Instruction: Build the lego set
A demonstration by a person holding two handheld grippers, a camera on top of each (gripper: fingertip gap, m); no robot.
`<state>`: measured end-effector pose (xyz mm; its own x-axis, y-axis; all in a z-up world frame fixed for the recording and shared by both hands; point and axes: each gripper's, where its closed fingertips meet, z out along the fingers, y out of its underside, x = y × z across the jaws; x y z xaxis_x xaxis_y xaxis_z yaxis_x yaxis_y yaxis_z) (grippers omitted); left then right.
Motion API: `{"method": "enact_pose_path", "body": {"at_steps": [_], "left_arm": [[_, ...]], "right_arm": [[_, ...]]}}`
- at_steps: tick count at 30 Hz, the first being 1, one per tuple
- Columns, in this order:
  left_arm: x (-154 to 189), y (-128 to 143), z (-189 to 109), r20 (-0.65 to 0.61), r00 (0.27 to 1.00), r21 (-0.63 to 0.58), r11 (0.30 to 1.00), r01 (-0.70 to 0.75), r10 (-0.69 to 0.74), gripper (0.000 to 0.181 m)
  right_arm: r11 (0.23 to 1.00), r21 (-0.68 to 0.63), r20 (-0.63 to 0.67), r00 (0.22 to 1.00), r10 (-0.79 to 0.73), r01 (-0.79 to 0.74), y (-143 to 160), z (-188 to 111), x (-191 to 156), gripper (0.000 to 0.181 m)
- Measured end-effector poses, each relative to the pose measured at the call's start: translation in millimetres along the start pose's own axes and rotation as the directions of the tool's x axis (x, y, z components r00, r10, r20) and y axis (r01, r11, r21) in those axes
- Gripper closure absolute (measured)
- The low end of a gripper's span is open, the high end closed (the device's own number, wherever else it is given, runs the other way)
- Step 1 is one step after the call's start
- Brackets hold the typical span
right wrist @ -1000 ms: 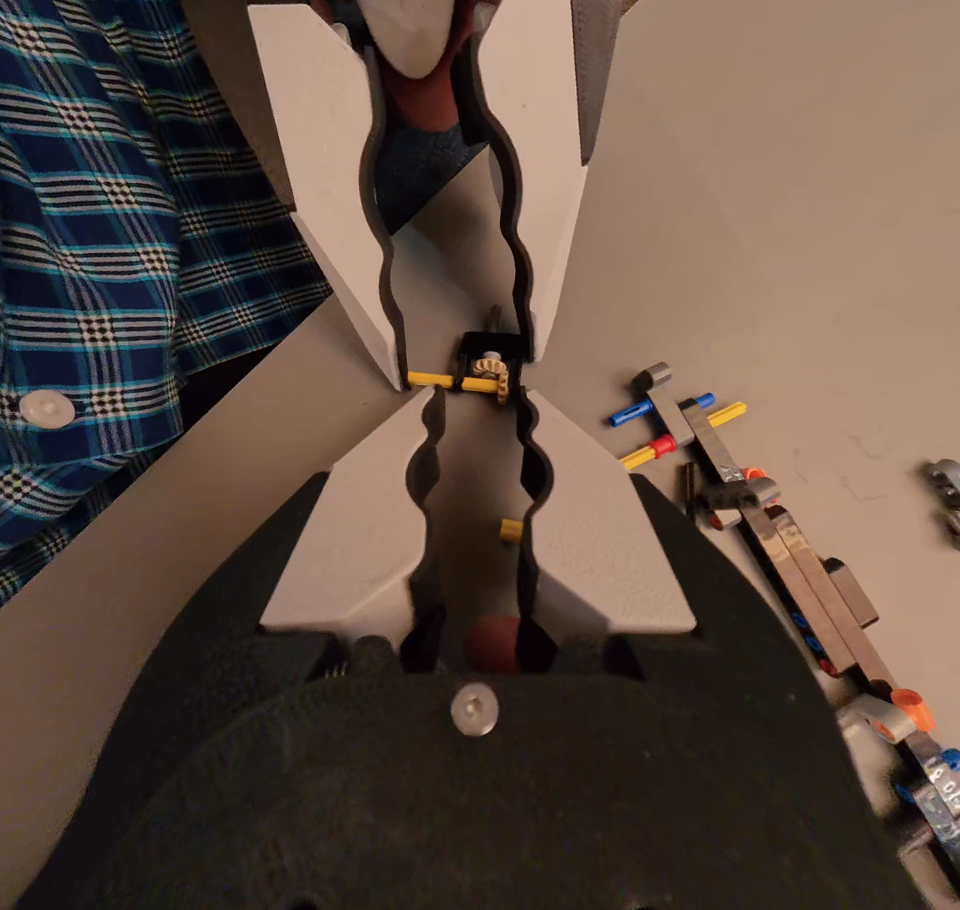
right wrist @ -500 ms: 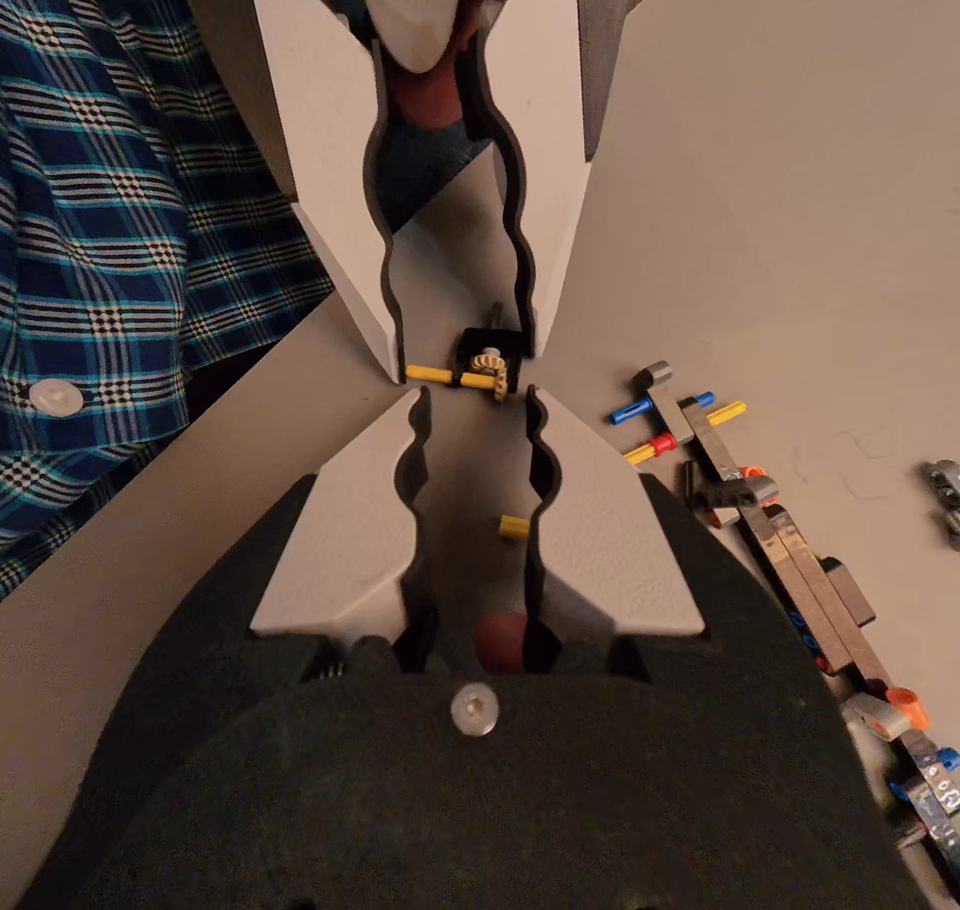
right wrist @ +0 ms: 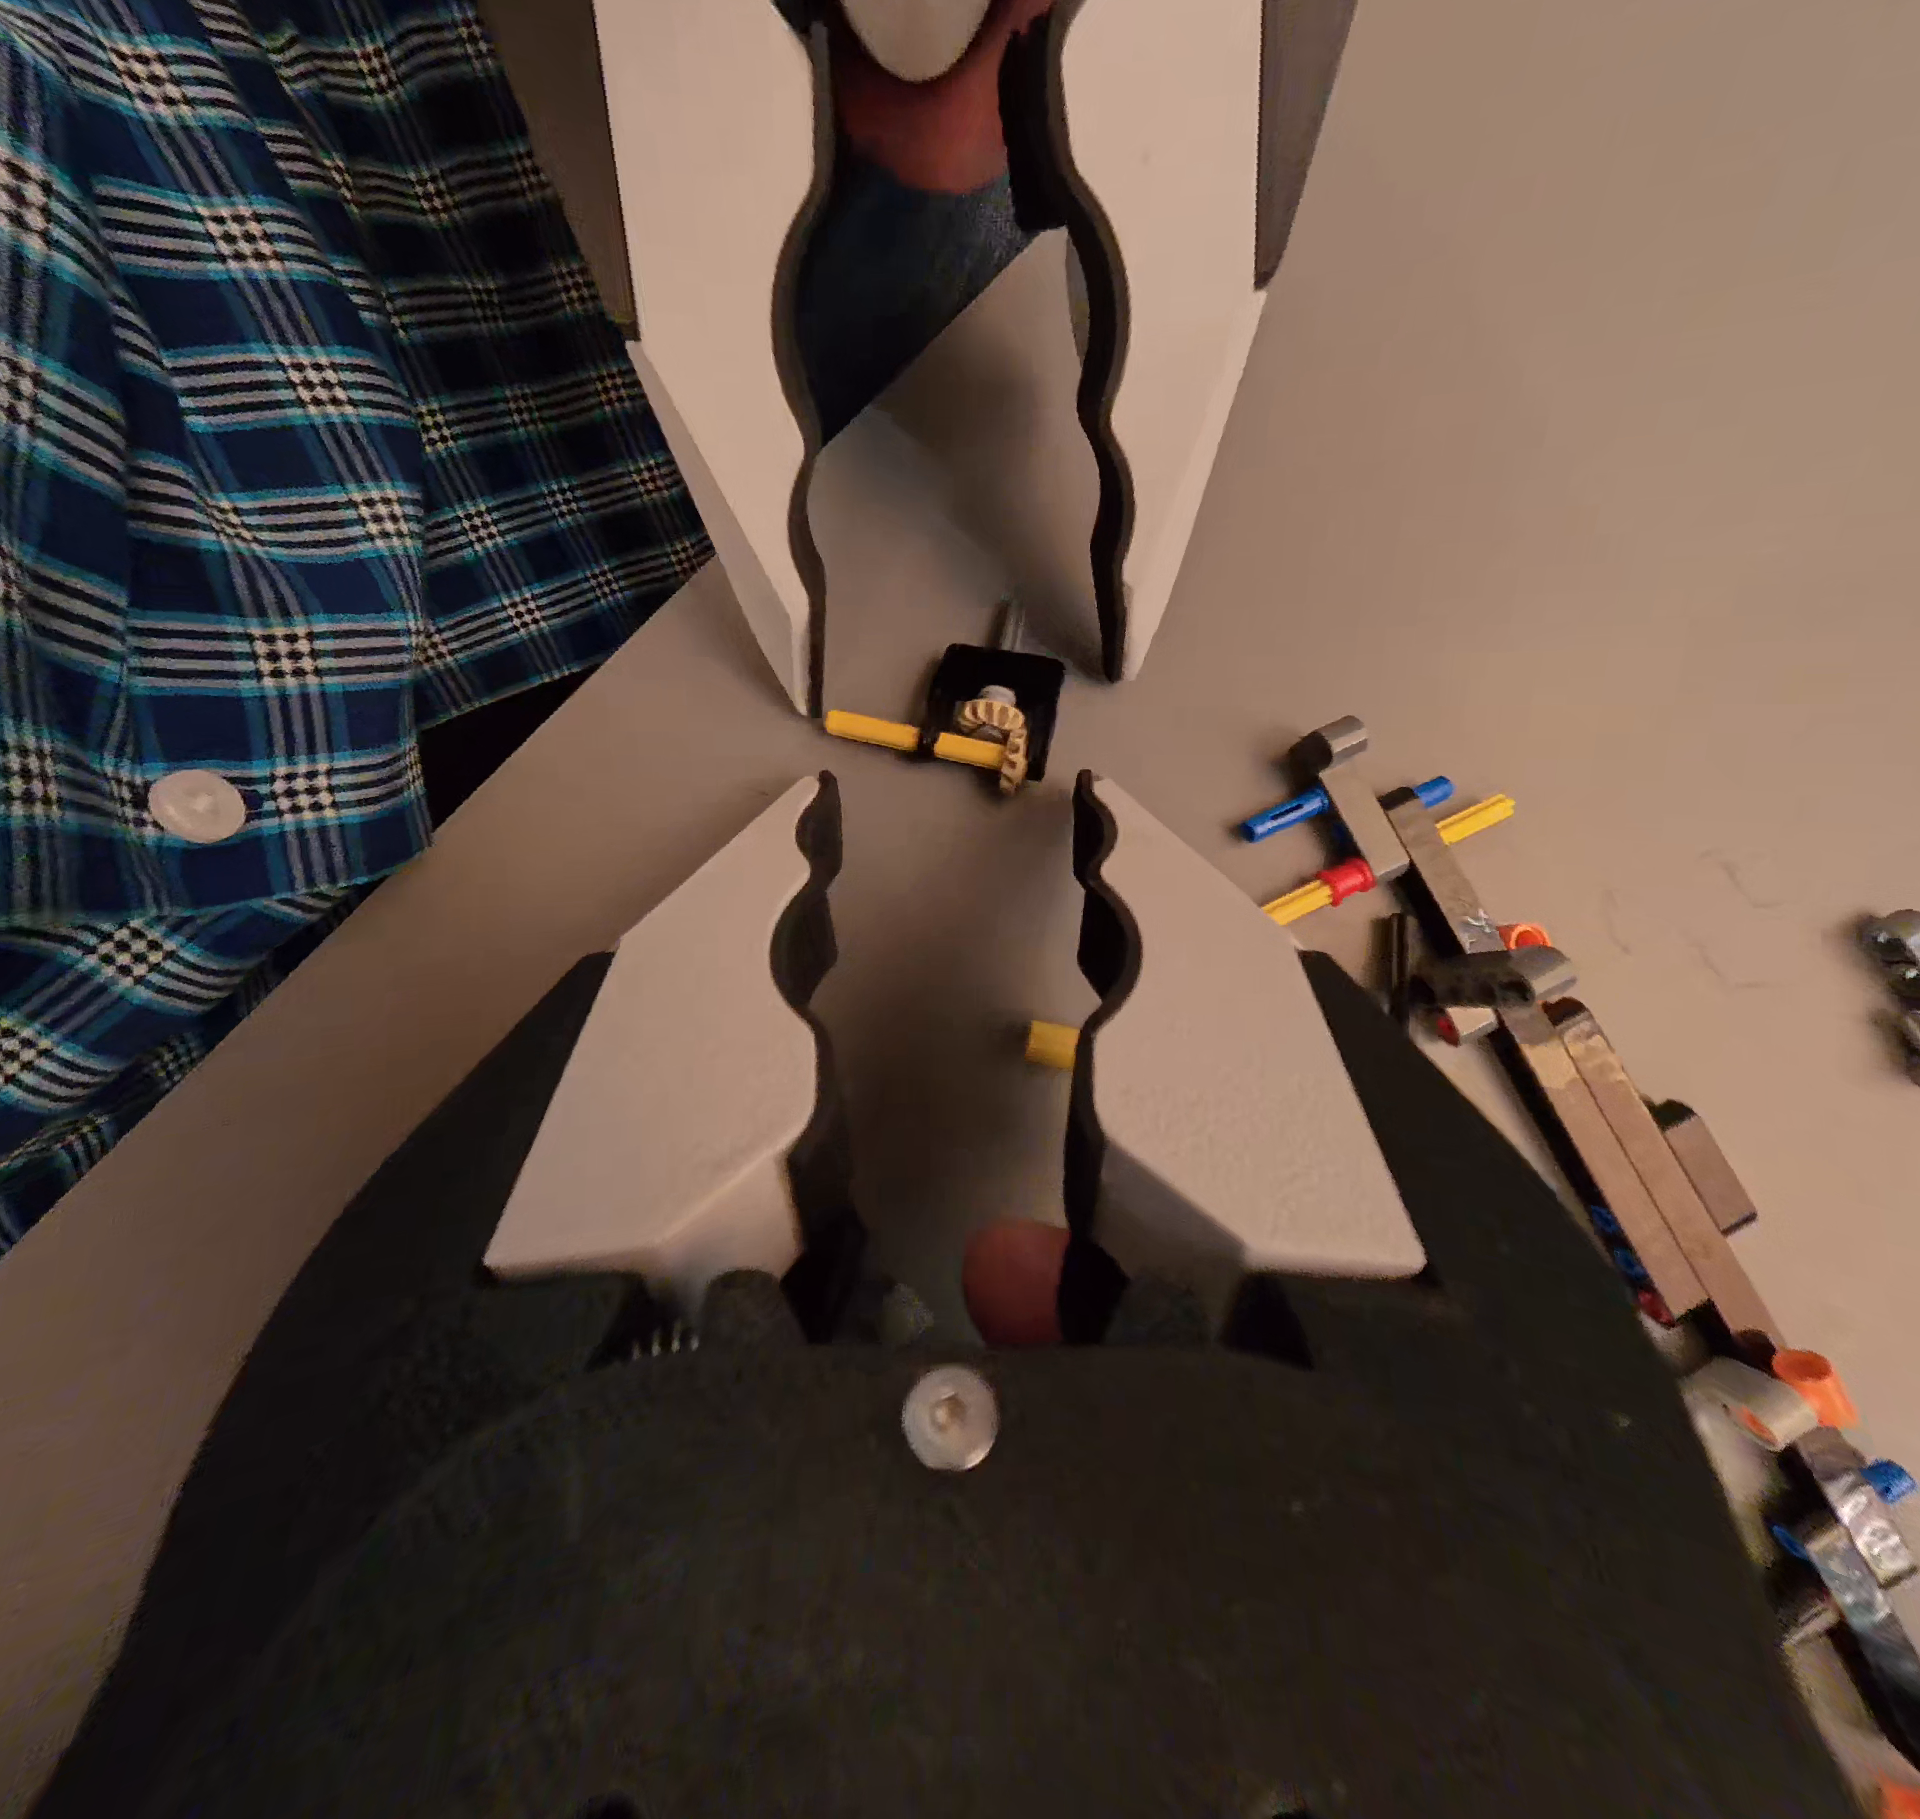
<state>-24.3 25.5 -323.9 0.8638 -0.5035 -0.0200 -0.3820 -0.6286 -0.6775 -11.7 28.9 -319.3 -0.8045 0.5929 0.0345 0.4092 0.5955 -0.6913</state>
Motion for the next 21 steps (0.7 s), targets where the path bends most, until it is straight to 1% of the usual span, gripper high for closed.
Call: {"method": "enact_pose_path", "body": {"at_steps": [4,6,9,21], "left_arm": [[4,-2,2,-0.014,1.000,0.010,1.000,-0.010,0.010,0.136],[4,-3,2,-0.009,1.000,0.012,1.000,-0.017,0.017,0.136],[5,-4,3,-0.015,1.000,0.012,1.000,-0.018,0.018,0.136],[10,-6,5,-0.012,0.999,0.040,0.999,-0.032,0.032,0.138]], "right_arm": [[0.999,-0.017,0.005,1.000,0.028,-0.028,-1,-1,-4,0.134],[0.999,-0.024,0.007,0.999,0.037,-0.037,-1,0,-8,0.132],[0.998,-0.025,-0.019,0.998,0.061,-0.062,1,1,-8,0.137],[0.996,-0.008,-0.054,0.995,0.088,-0.088,0,0,-10,0.142]]}}
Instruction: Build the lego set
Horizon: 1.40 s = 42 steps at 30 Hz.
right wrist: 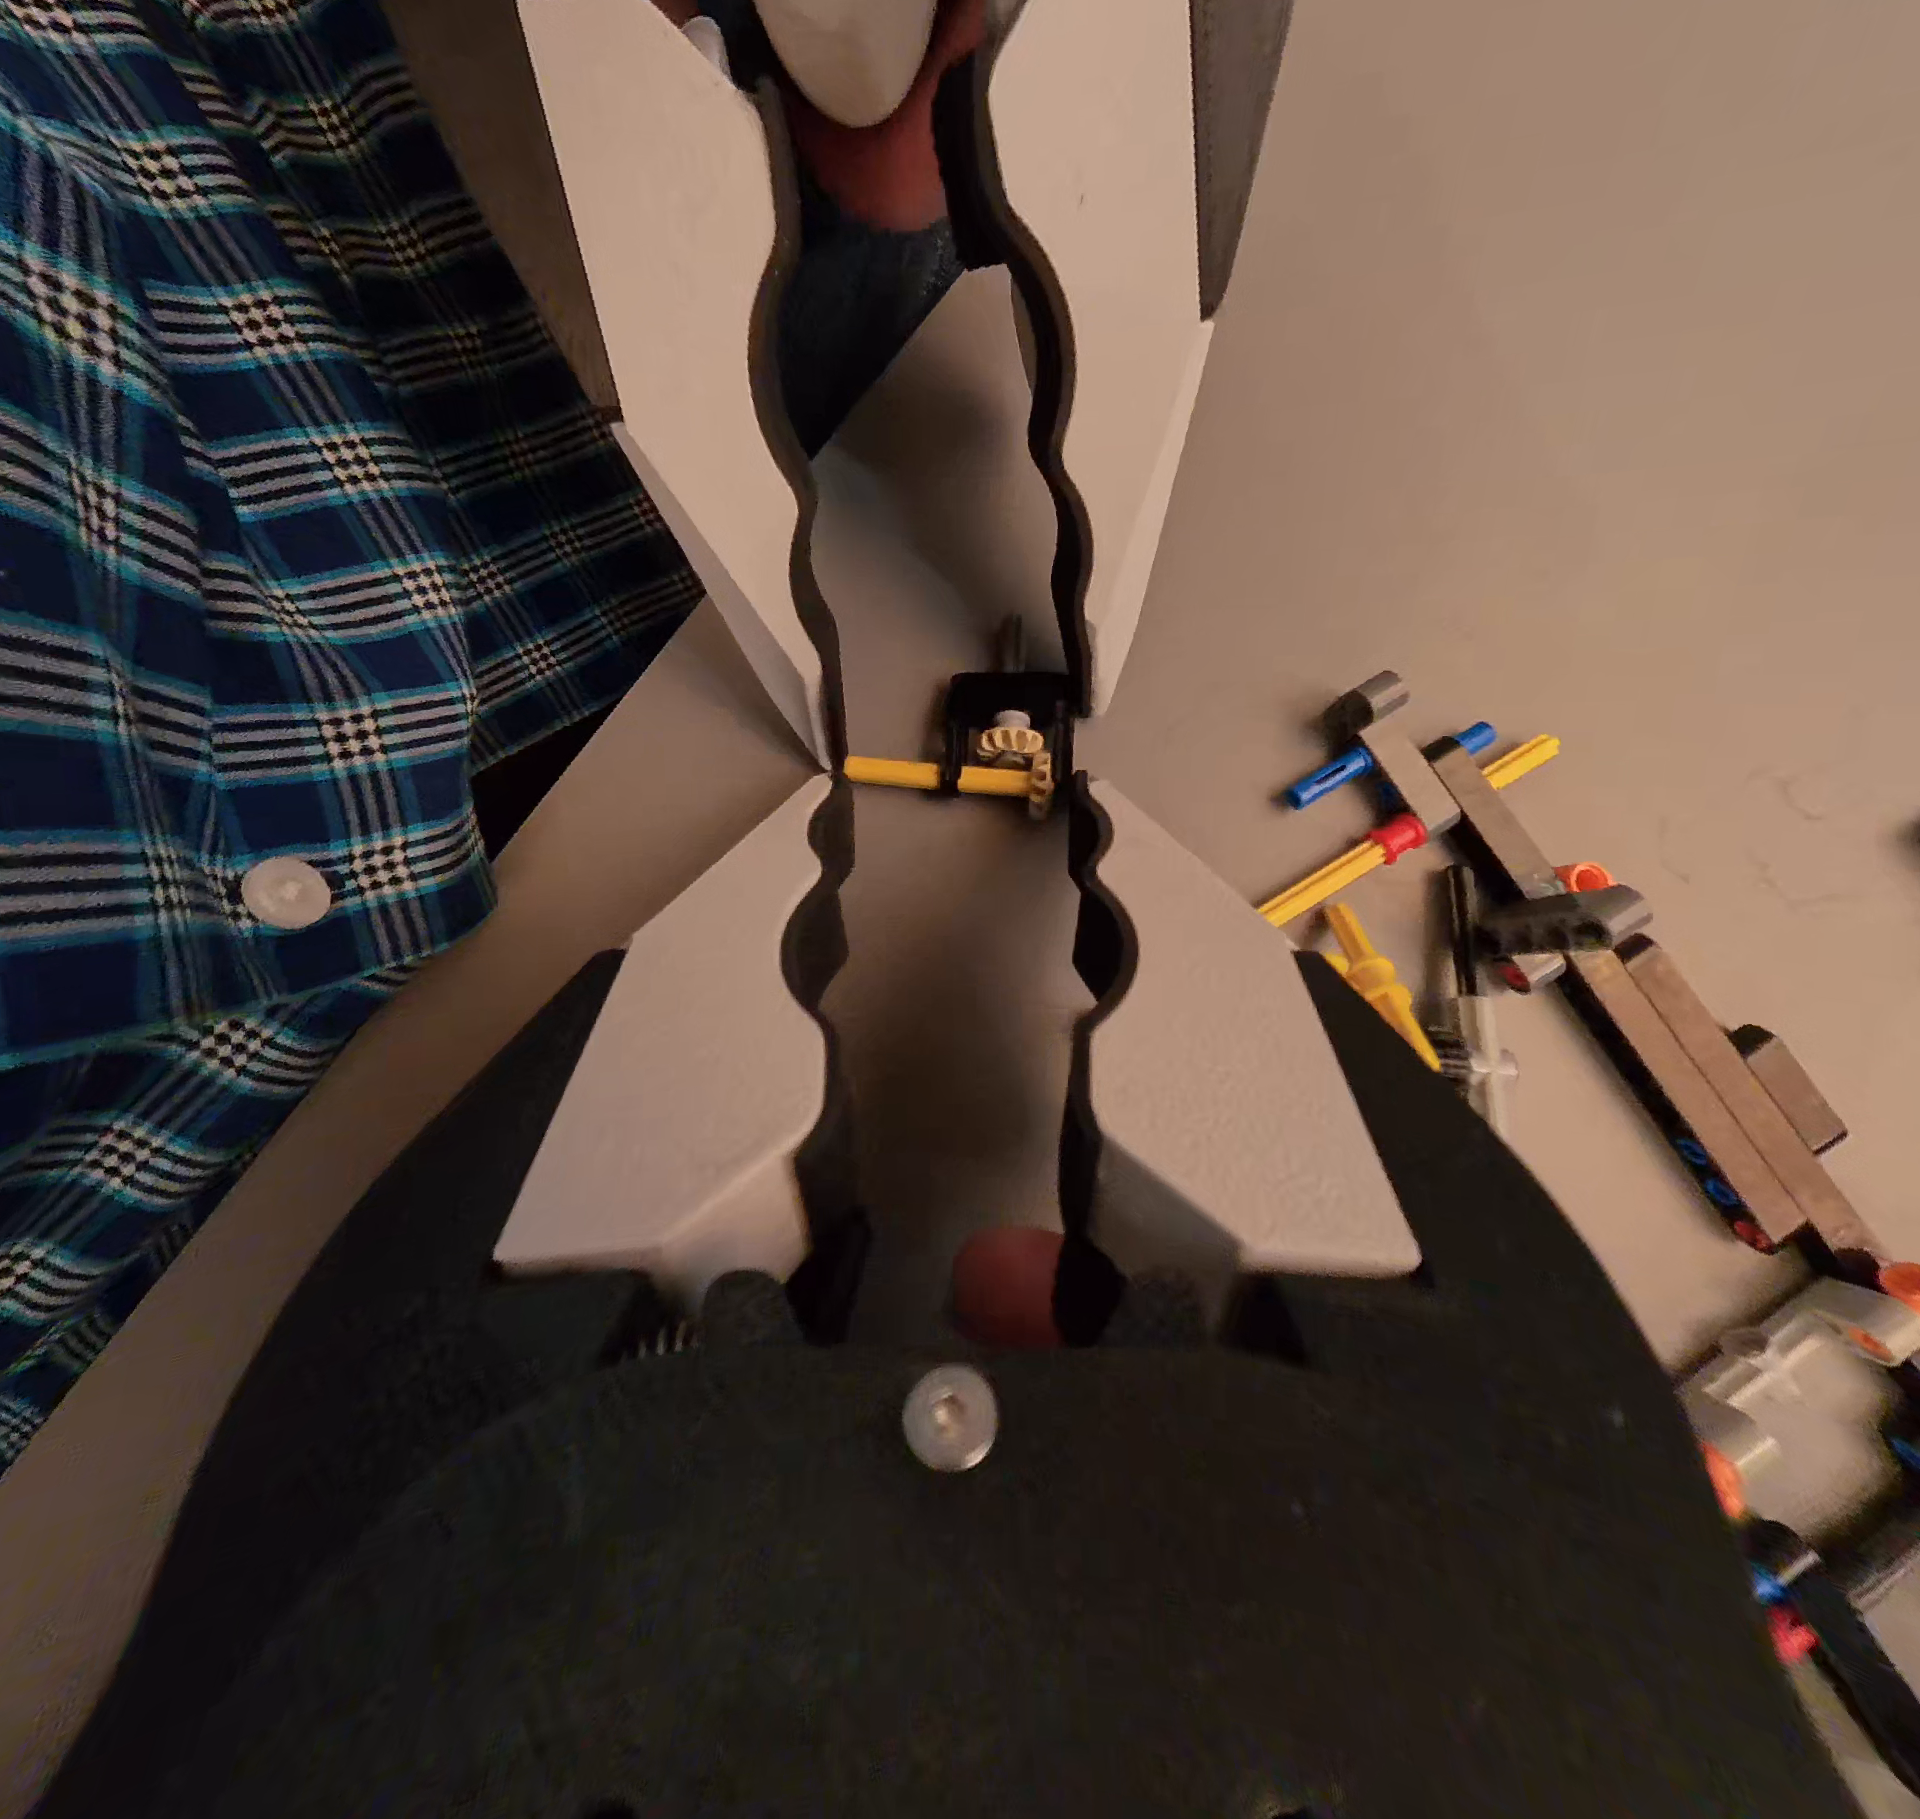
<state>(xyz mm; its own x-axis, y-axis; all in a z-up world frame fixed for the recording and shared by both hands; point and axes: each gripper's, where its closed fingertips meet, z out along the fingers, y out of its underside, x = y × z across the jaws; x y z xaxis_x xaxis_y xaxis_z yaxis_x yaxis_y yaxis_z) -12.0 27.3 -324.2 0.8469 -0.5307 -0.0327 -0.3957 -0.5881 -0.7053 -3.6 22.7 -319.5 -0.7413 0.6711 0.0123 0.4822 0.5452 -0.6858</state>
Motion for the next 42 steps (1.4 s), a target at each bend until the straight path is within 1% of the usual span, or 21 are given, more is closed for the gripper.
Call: {"method": "enact_pose_path", "body": {"at_steps": [7,14,15,17,19,22,24,32,42], "left_arm": [[1,0,0,-0.003,1.000,0.006,1.000,0.003,-0.003,0.138],[0,-1,1,0.002,1.000,0.011,1.000,0.021,-0.021,0.138],[0,-1,1,0.000,1.000,0.011,1.000,0.022,-0.022,0.138],[0,0,1,-0.001,1.000,0.010,1.000,0.022,-0.022,0.138],[0,-1,1,-0.006,1.000,0.010,1.000,0.020,-0.020,0.137],[0,-1,1,-0.011,1.000,0.011,1.000,0.018,-0.017,0.137],[-1,-1,0,-0.012,1.000,0.012,1.000,0.020,-0.020,0.137],[-2,-1,-1,-0.034,0.999,0.015,1.000,0.011,-0.011,0.136],[-3,-3,-3,-0.036,0.999,0.012,1.000,-0.022,0.022,0.137]], "right_arm": [[1.000,0.002,-0.002,1.000,-0.009,0.009,-1,-1,-2,0.142],[1.000,0.000,-0.013,1.000,0.023,-0.023,1,-5,1,0.138],[1.000,-0.001,-0.023,0.999,0.027,-0.027,2,-7,2,0.141],[0.999,0.019,-0.036,0.998,0.044,-0.043,1,-12,6,0.156],[0.998,0.031,-0.041,0.998,0.051,-0.050,0,-15,10,0.161],[0.999,0.031,-0.061,0.998,0.029,-0.027,-3,-12,14,0.175],[0.999,0.034,-0.050,0.999,0.021,-0.019,-5,-10,14,0.177],[0.998,0.060,-0.027,0.999,0.017,-0.015,-7,-8,13,0.176],[0.997,0.070,-0.035,0.999,-0.005,0.008,-7,-8,13,0.176]]}}
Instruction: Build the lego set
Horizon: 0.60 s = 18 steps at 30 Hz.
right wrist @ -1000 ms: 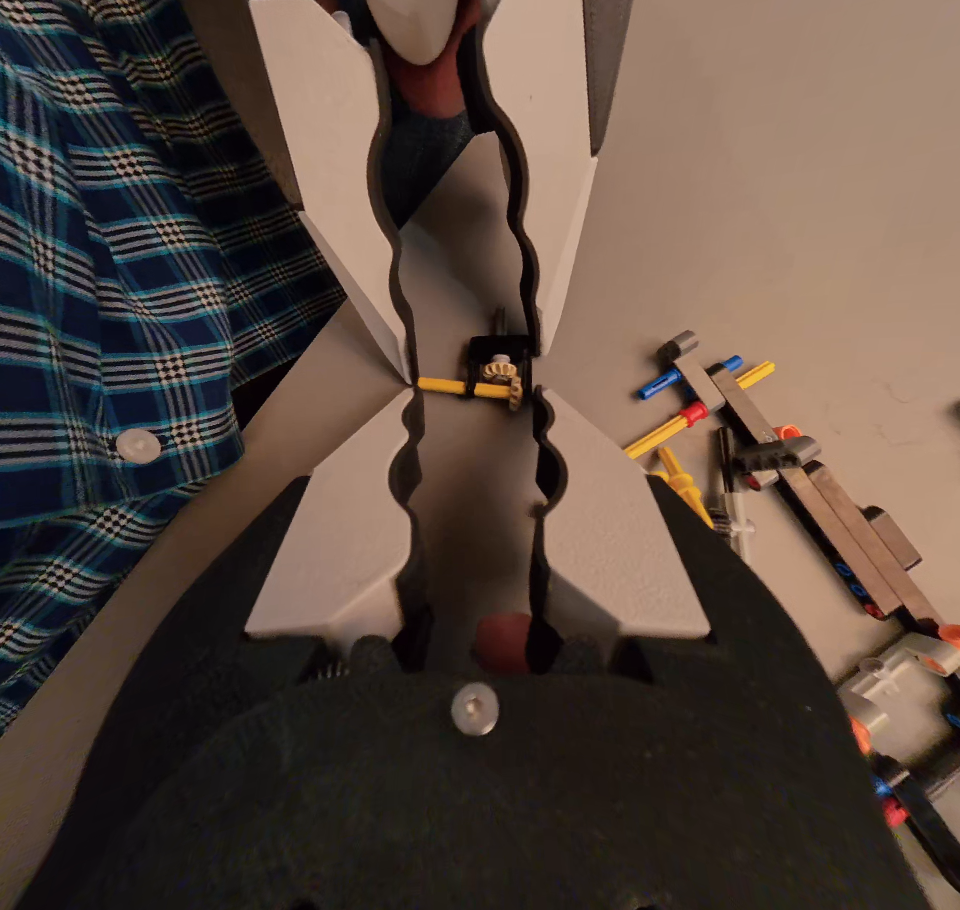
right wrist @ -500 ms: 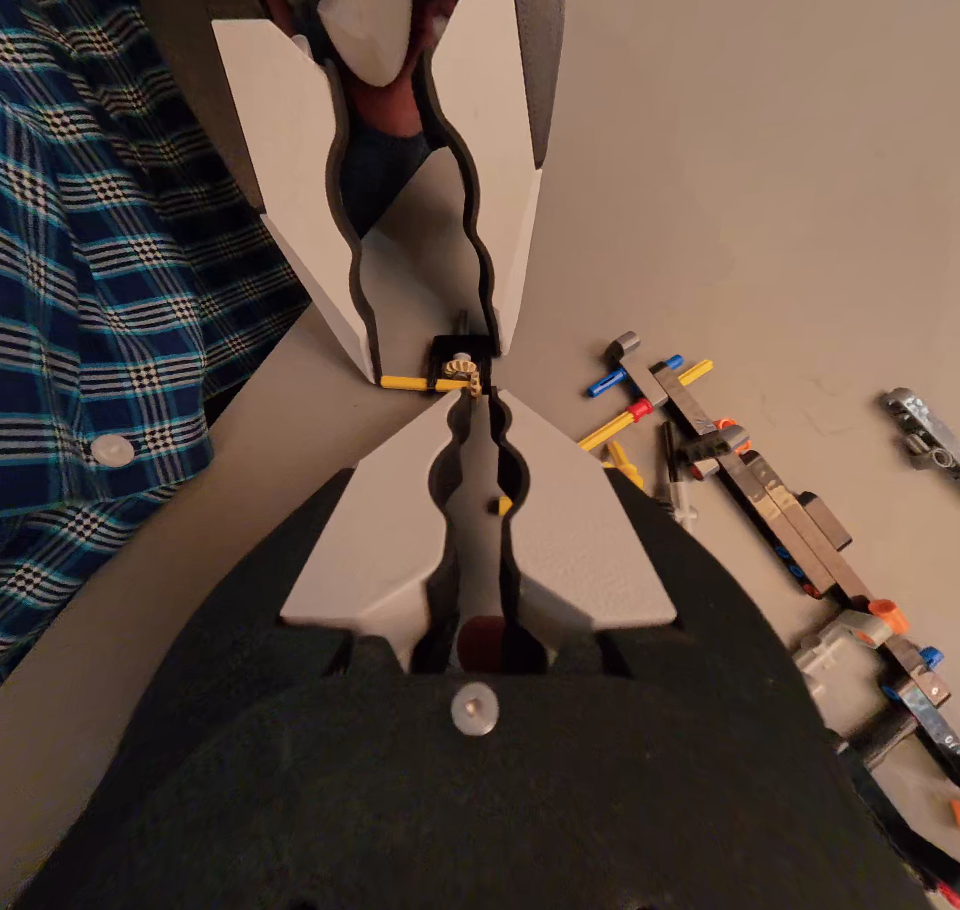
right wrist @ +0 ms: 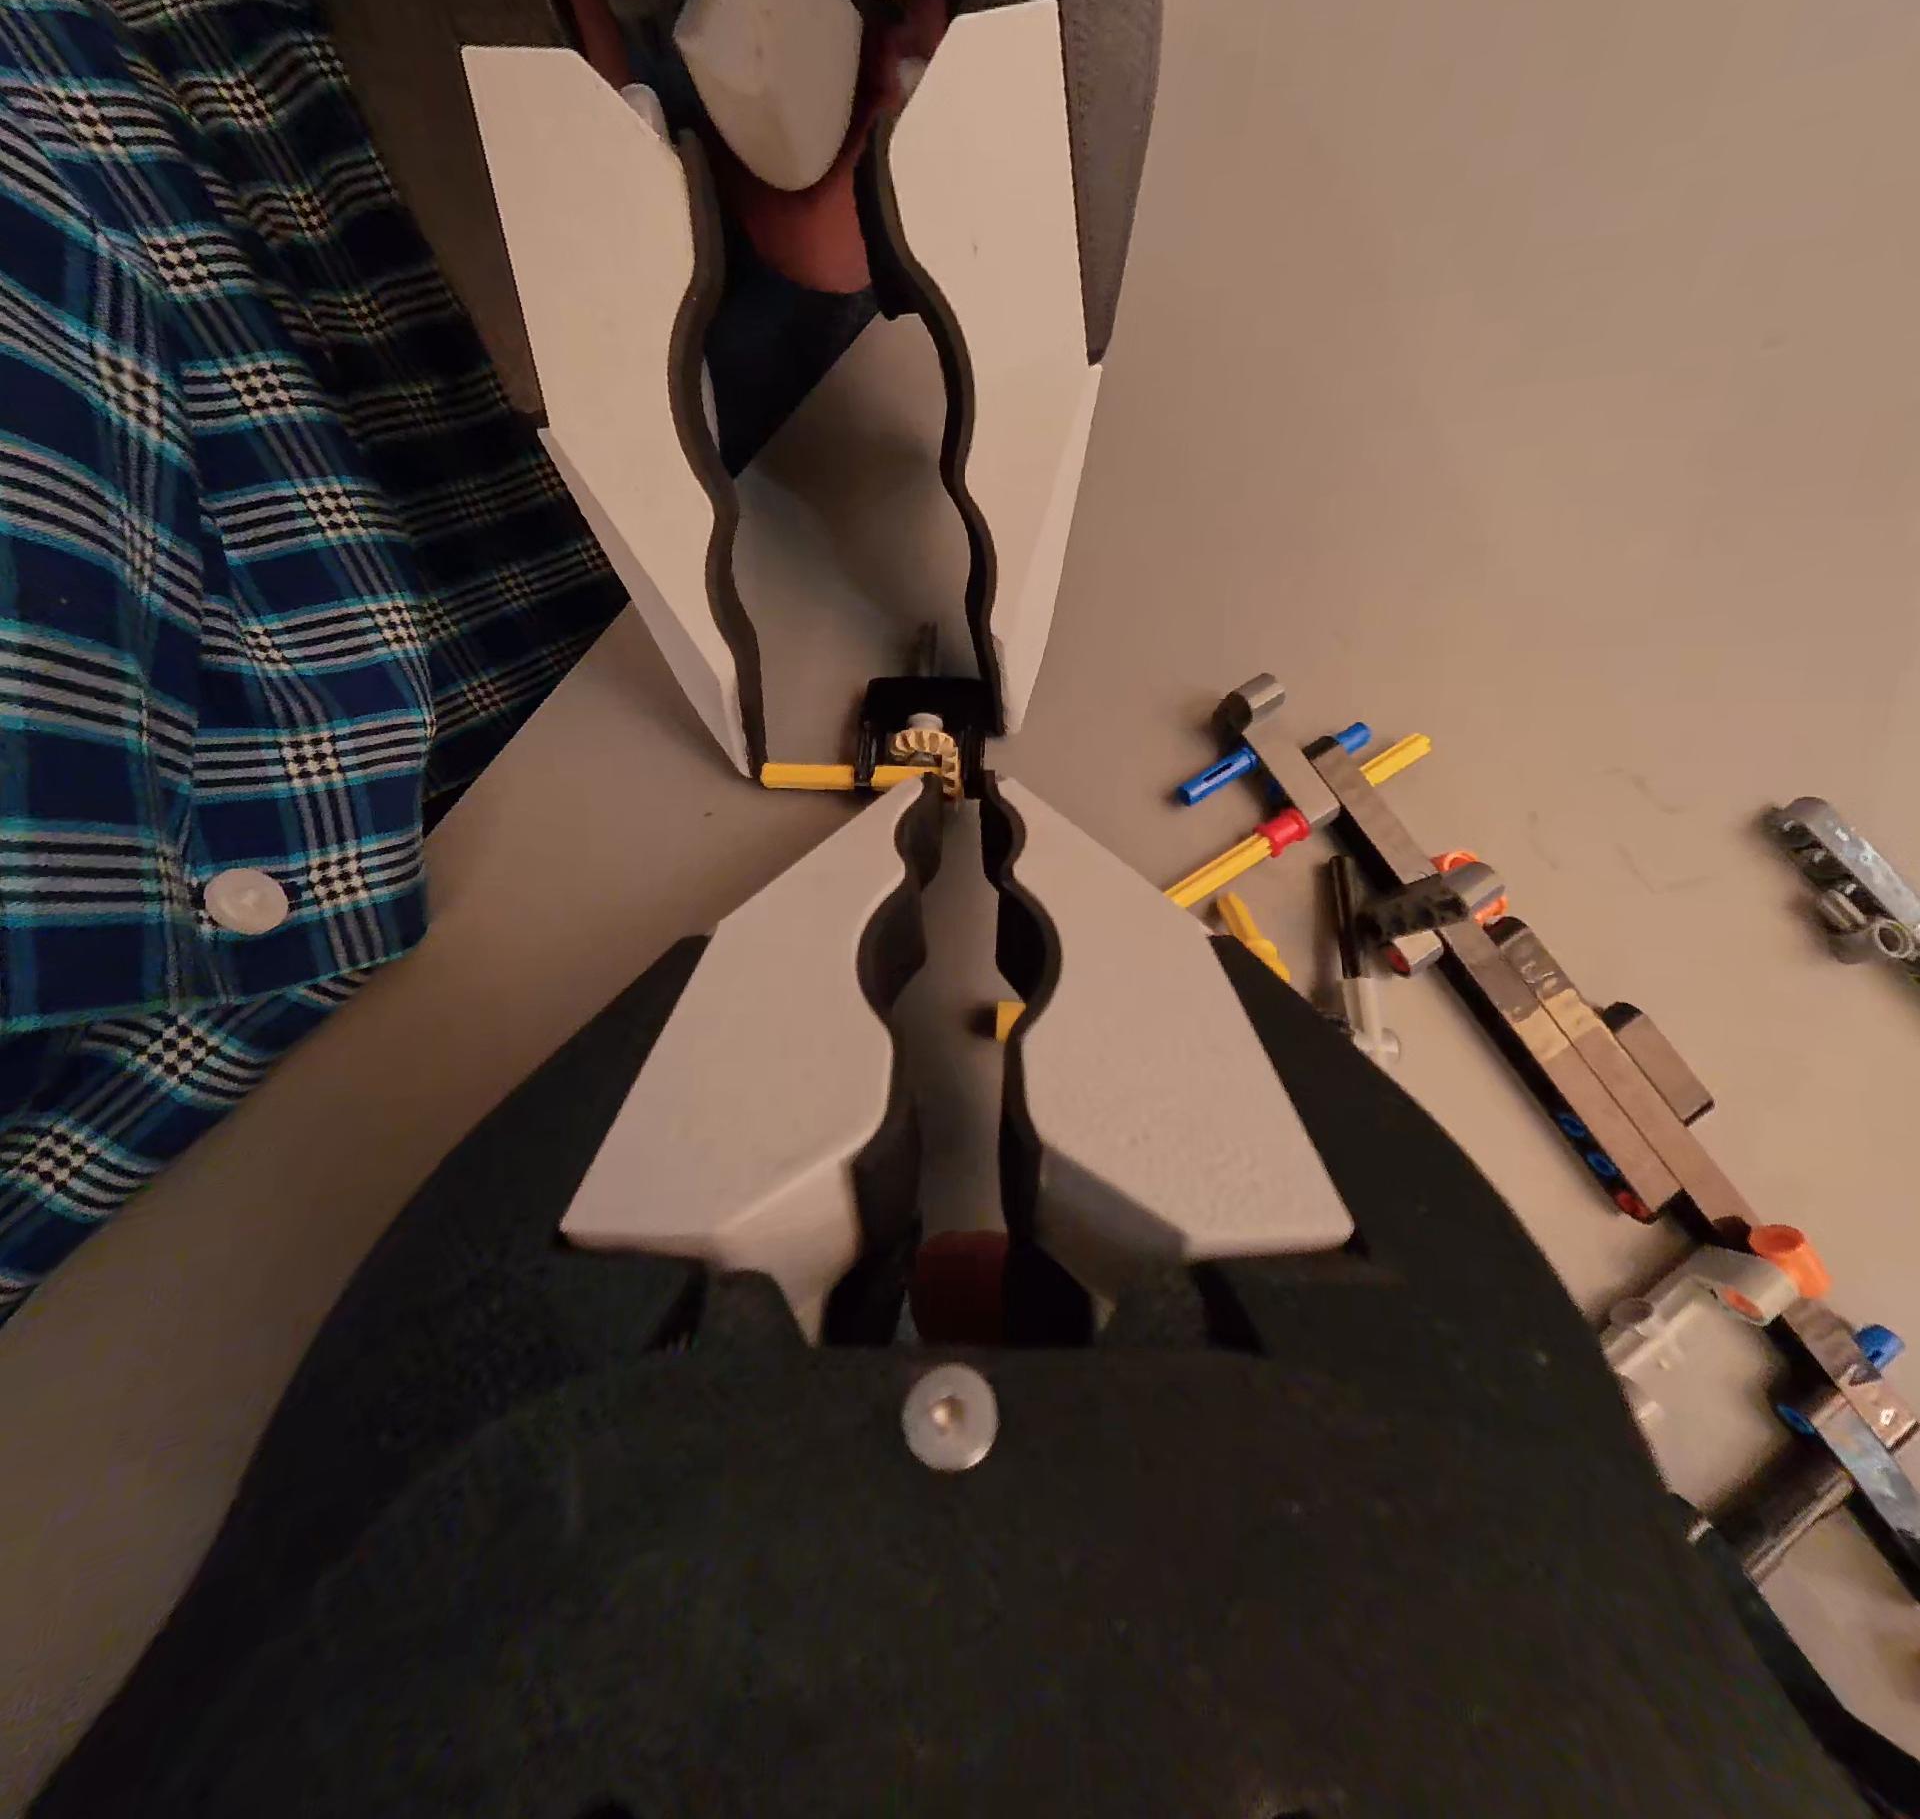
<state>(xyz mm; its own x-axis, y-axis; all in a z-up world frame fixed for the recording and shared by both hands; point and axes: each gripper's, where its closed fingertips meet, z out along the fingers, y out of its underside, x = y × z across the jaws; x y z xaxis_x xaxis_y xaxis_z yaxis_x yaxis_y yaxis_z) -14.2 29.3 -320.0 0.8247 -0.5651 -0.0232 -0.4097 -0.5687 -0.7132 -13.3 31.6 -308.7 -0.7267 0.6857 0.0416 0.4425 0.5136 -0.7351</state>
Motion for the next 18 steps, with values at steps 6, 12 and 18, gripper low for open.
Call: {"method": "enact_pose_path", "body": {"at_steps": [6,12,18], "left_arm": [[-2.2,0.5,-3.7,0.005,1.000,-0.007,1.000,-0.029,0.029,0.159],[-2.5,3.2,-2.3,0.005,1.000,0.003,1.000,-0.018,0.018,0.158],[-4.1,4.4,-0.6,-0.004,1.000,0.005,1.000,-0.002,0.002,0.158]], "right_arm": [[1.000,0.005,0.023,0.999,-0.027,0.027,-0.2,0.5,-4.4,0.177],[0.999,0.013,0.019,0.999,-0.032,0.031,-0.6,1.3,-3.4,0.177],[1.000,0.005,0.023,1.000,-0.018,0.018,-0.1,1.4,-1.1,0.176]]}}
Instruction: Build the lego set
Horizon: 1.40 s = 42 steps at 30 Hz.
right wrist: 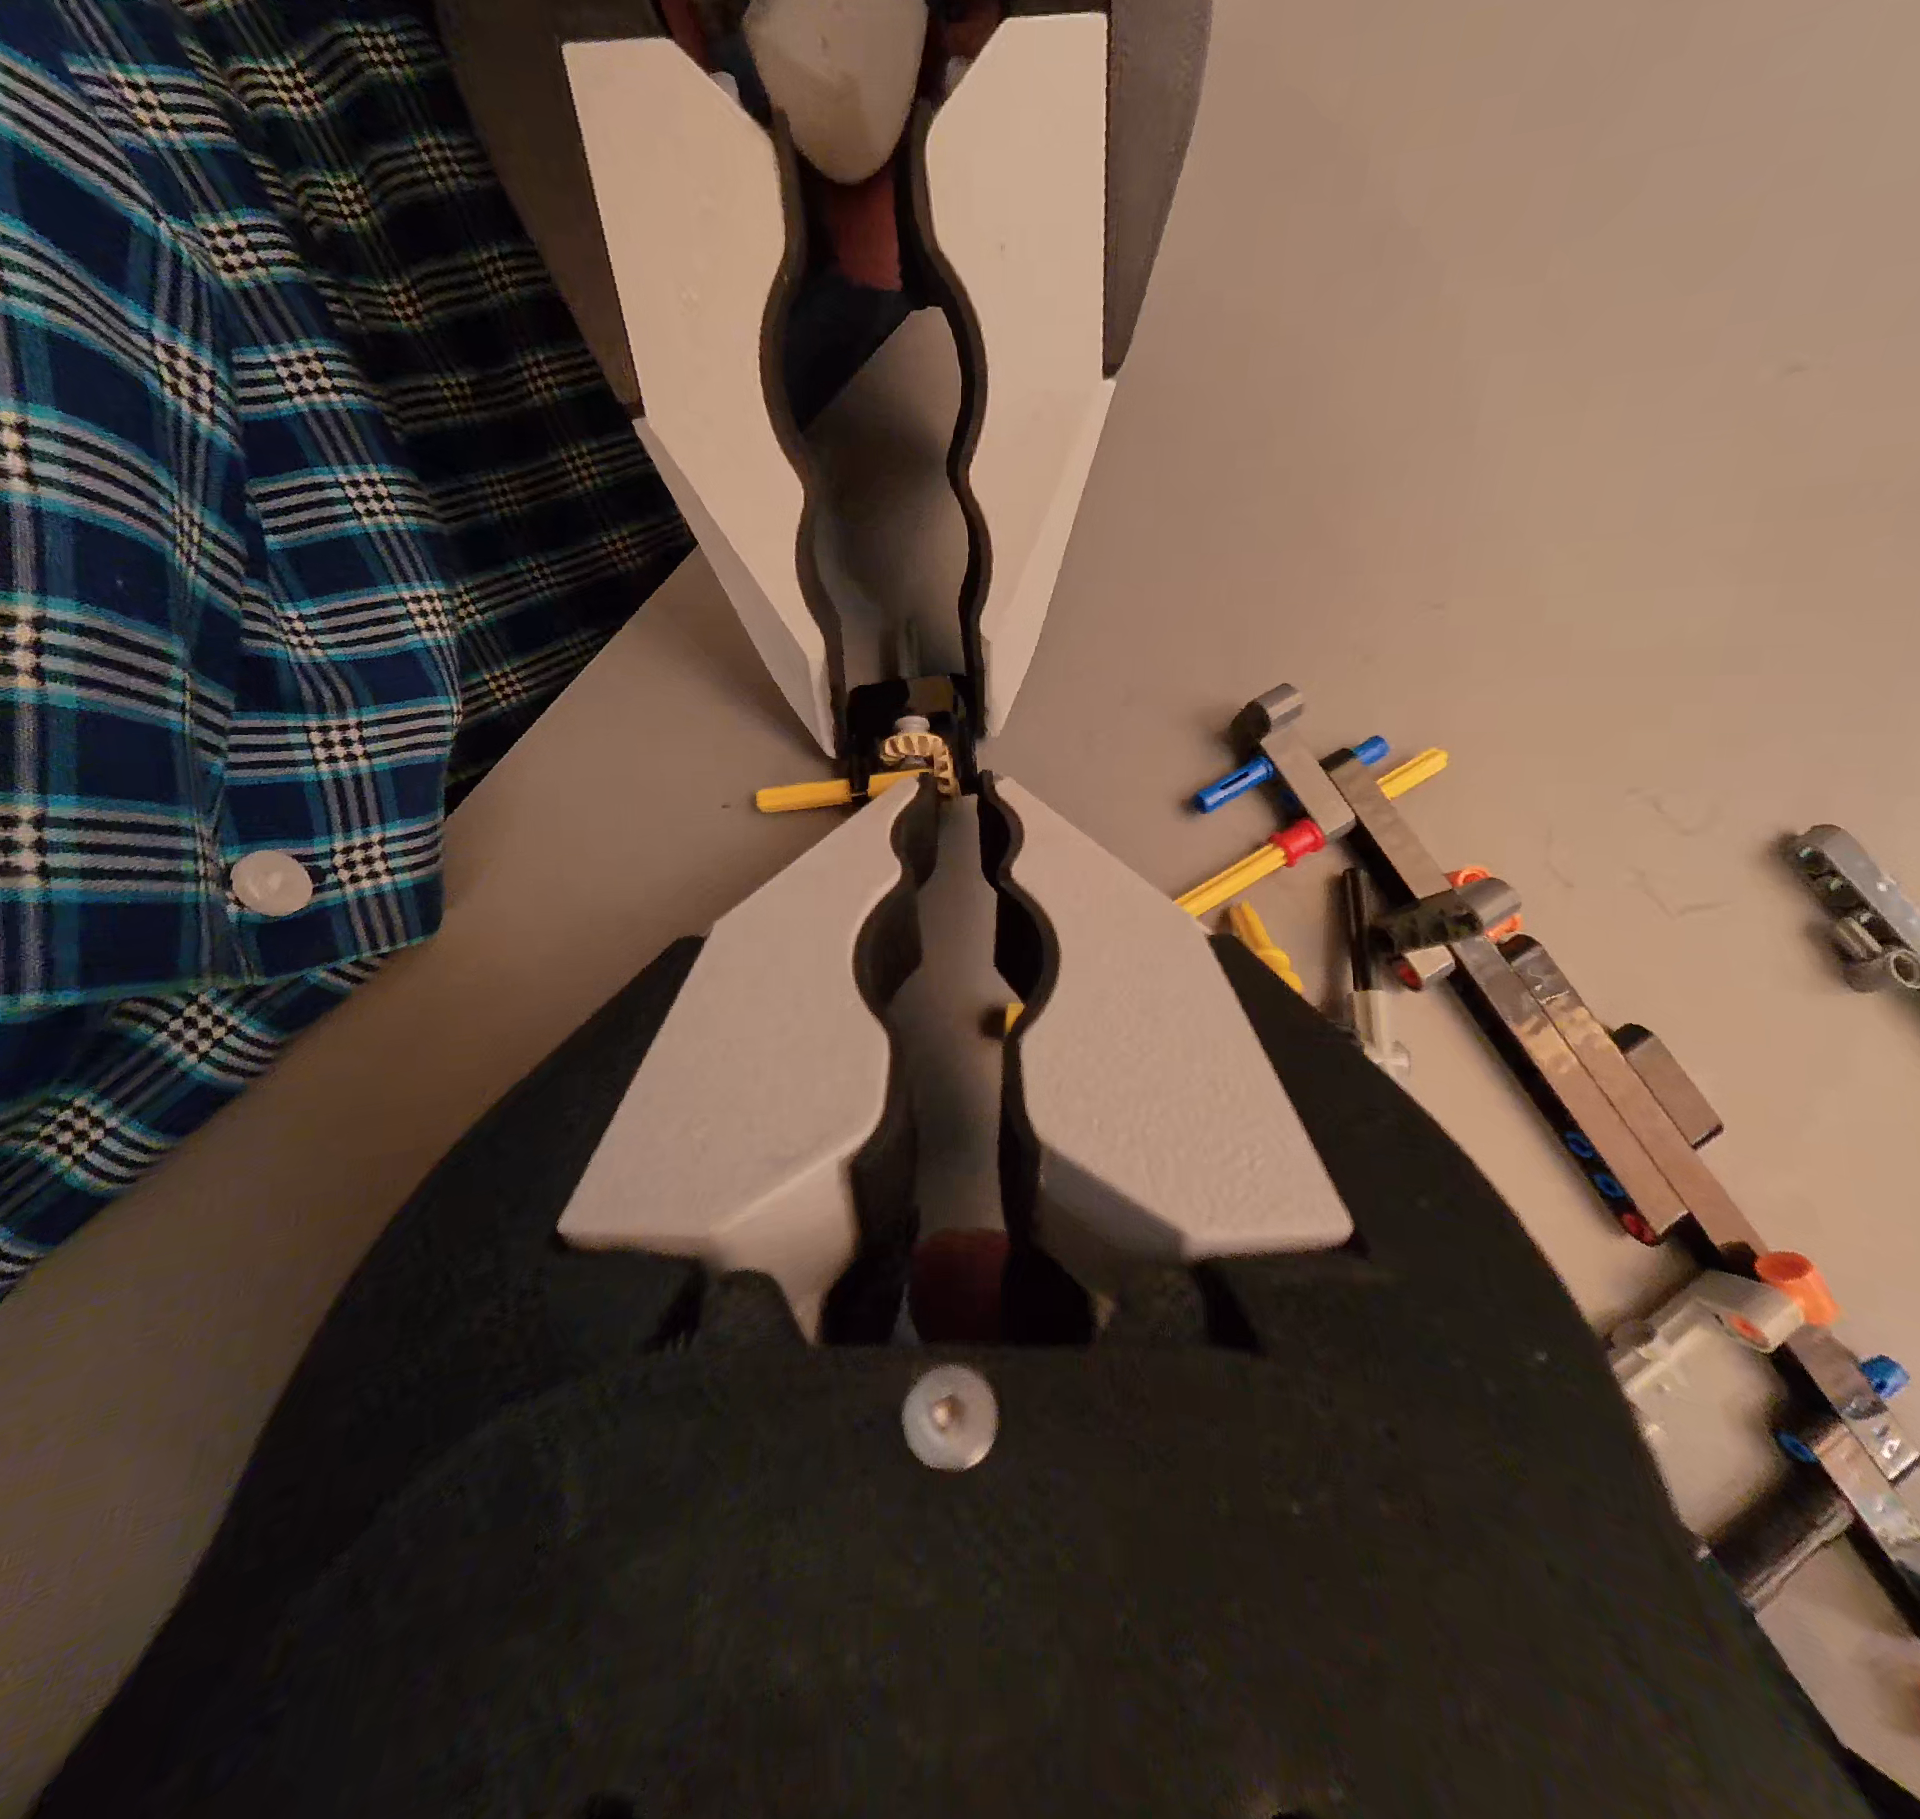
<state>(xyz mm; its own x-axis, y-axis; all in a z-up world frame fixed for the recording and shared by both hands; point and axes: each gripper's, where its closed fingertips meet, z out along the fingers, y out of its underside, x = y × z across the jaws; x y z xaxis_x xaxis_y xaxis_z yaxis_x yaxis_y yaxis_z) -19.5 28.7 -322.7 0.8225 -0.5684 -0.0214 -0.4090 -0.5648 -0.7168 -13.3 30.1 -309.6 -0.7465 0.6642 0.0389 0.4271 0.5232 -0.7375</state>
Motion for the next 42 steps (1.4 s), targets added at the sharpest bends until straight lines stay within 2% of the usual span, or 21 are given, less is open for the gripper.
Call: {"method": "enact_pose_path", "body": {"at_steps": [6,11,13,16,18,24,32,33,35,42], "left_arm": [[-7,1,0,0.008,0.998,0.010,0.998,0.068,-0.068,0.159],[-16,-3,0,-0.017,0.952,0.066,0.950,0.306,-0.306,0.159],[-19,-5,-1,-0.037,0.921,0.091,0.917,0.389,-0.387,0.159],[-19,-6,-1,-0.048,0.892,0.098,0.886,0.452,-0.450,0.159],[-17,-7,1,-0.054,0.875,0.097,0.869,0.485,-0.482,0.159],[-18,-7,2,-0.030,0.855,0.113,0.848,0.518,-0.518,0.159],[-20,-8,2,-0.057,0.811,0.136,0.800,0.584,-0.582,0.159],[-19,-8,2,-0.057,0.811,0.135,0.801,0.584,-0.582,0.159],[-20,-9,2,-0.050,0.811,0.137,0.800,0.584,-0.583,0.159],[-22,-9,3,-0.042,0.806,0.138,0.795,0.590,-0.591,0.159]], "right_arm": [[0.998,0.027,0.000,0.998,0.058,-0.058,-3,-15,6,0.164],[0.990,0.036,0.006,0.990,0.138,-0.138,-3,-23,1,0.154],[0.984,0.032,-0.022,0.984,0.177,-0.176,0,-23,0,0.157],[0.975,0.054,-0.101,0.970,0.220,-0.216,1,-22,4,0.173],[0.970,0.068,-0.111,0.964,0.242,-0.235,-2,-20,1,0.173],[0.982,-0.012,-0.232,0.956,0.178,-0.186,5,-14,1,0.173],[0.994,-0.042,-0.354,0.932,0.081,-0.102,5,-6,11,0.178],[0.994,-0.035,-0.356,0.930,0.087,-0.106,4,-6,12,0.177],[0.994,-0.031,-0.374,0.923,0.085,-0.105,4,-7,15,0.165],[0.997,-0.037,-0.414,0.909,0.050,-0.071,2,-3,20,0.177]]}}
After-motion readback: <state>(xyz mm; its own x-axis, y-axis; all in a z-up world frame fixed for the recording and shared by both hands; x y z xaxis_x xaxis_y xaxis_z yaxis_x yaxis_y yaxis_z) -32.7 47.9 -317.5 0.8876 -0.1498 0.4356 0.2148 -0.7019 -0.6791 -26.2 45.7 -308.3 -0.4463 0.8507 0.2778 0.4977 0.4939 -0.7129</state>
